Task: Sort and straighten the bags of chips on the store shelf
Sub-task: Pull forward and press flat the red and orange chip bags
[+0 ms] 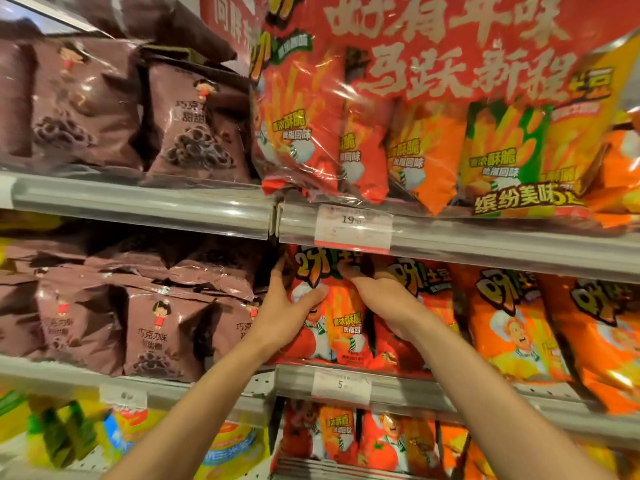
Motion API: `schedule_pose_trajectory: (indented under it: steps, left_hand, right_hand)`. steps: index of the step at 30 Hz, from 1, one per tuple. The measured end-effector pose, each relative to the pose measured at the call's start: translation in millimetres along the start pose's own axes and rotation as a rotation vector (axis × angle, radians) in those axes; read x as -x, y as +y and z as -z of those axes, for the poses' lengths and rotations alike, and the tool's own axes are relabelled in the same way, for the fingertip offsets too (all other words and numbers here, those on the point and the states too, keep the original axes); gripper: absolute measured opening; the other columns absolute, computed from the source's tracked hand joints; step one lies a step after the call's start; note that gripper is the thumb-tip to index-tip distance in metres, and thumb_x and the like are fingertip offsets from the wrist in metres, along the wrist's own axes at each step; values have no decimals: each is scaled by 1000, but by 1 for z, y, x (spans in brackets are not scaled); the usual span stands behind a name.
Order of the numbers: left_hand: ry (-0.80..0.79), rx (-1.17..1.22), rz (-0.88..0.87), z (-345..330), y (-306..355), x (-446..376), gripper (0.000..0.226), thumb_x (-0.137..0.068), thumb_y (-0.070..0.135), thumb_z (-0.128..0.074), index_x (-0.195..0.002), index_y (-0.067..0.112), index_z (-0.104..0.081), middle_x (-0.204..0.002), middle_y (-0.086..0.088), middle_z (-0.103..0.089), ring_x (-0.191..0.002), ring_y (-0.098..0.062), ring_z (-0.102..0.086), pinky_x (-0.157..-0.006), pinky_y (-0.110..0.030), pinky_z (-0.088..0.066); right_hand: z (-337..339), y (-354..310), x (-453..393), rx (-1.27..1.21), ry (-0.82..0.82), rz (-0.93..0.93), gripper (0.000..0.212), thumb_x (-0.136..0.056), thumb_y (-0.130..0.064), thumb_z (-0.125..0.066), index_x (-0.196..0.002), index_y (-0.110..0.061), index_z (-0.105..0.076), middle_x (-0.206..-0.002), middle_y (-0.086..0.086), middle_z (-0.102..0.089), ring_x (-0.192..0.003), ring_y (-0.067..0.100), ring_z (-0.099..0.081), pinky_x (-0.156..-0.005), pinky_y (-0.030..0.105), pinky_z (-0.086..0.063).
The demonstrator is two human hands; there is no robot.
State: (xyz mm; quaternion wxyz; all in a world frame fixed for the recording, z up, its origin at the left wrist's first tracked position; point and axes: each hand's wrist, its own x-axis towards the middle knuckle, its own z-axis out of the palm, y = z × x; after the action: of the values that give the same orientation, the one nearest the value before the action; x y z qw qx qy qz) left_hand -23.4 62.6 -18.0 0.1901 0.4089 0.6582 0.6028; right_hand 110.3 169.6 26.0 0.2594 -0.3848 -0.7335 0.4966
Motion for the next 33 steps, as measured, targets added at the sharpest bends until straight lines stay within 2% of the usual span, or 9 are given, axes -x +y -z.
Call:
schedule_pose_trajectory:
  steps: [3, 7, 10, 16, 18, 21, 27, 30, 33]
  left_hand:
    - [1, 28, -10, -4, -5, 5, 83, -89, 47, -67, -154, 35, -17, -130, 15, -53, -119, -6, -55, -91, -18, -45]
    - [26, 6, 28, -11, -4, 5, 77, -88, 75, -39, -153, 41, -15, -129, 9, -59, -123, -14, -55, -96, -33, -42]
    - [92, 9, 63, -15, -6, -2, 77, -87, 80, -28, -153, 41, -17, -145, -2, -53, -133, -26, -49, -112, -48, -36]
    - [216, 61, 15, -20, -7, -3, 71, -92, 73, -36, -149, 30, -36, -137, -1, -59, -125, -21, -55, -108, -48, -42]
    - [251, 77, 12, -20, -7, -4, 64, -96, 66, -38, -146, 26, -43, -133, 0, -62, -123, -19, -56, -107, -47, -44]
    - [283, 83, -11, -22, -6, -3, 61, -97, 63, -39, -144, 24, -45, -130, 2, -63, -122, -18, -57, -106, -47, -45]
    - [101, -77, -19, -21, -6, 2, 66, -90, 73, -34, -149, 52, -15, -137, 0, -60, -117, -20, -60, -100, -48, -47]
    - [39, -48, -107, -18, -9, 1, 67, -95, 55, -44, -150, 54, -7, -104, 3, -73, -74, -5, -64, -76, -40, -55]
    - [38, -48, -135, -15, -6, 0, 65, -101, 45, -44, -152, 51, -4, -117, 8, -69, -98, -11, -64, -85, -38, -53]
  right_hand:
    - [-14, 5, -5, -85, 75, 57, 69, -91, -59, -57, -144, -20, -38, -133, -1, -52, -122, 25, -52, -99, 36, -43]
    - [-26, 9, -3, -175, 172, 164, 54, -97, -48, -55, -141, -23, -38, -120, -2, -57, -94, 13, -53, -86, 29, -38]
    - [-32, 12, -3, -248, 213, 185, 55, -96, -47, -56, -141, -21, -38, -124, -2, -56, -104, 15, -50, -88, 30, -37]
    - [-31, 14, -1, -313, 265, 148, 37, -97, -43, -56, -122, -19, -41, -88, -16, -50, -80, 0, -52, -77, 28, -38]
    - [-31, 15, 1, -308, 281, 137, 37, -97, -44, -55, -120, -19, -39, -86, -15, -49, -78, -2, -49, -78, 28, -37]
    - [-37, 16, -1, -296, 358, 160, 50, -95, -48, -56, -131, -16, -40, -105, 3, -64, -94, 20, -61, -88, 35, -45]
    - [-38, 16, -4, -211, 430, 136, 60, -97, -44, -55, -138, -5, -36, -88, 0, -59, -81, 19, -57, -87, 37, -49]
    - [-35, 15, -3, -185, 412, 123, 61, -95, -50, -55, -134, -6, -37, -89, 4, -60, -81, 23, -57, -86, 41, -52]
    - [-30, 12, 1, -130, 395, 129, 53, -95, -48, -56, -124, -7, -38, -98, 6, -55, -93, 27, -60, -84, 38, -51]
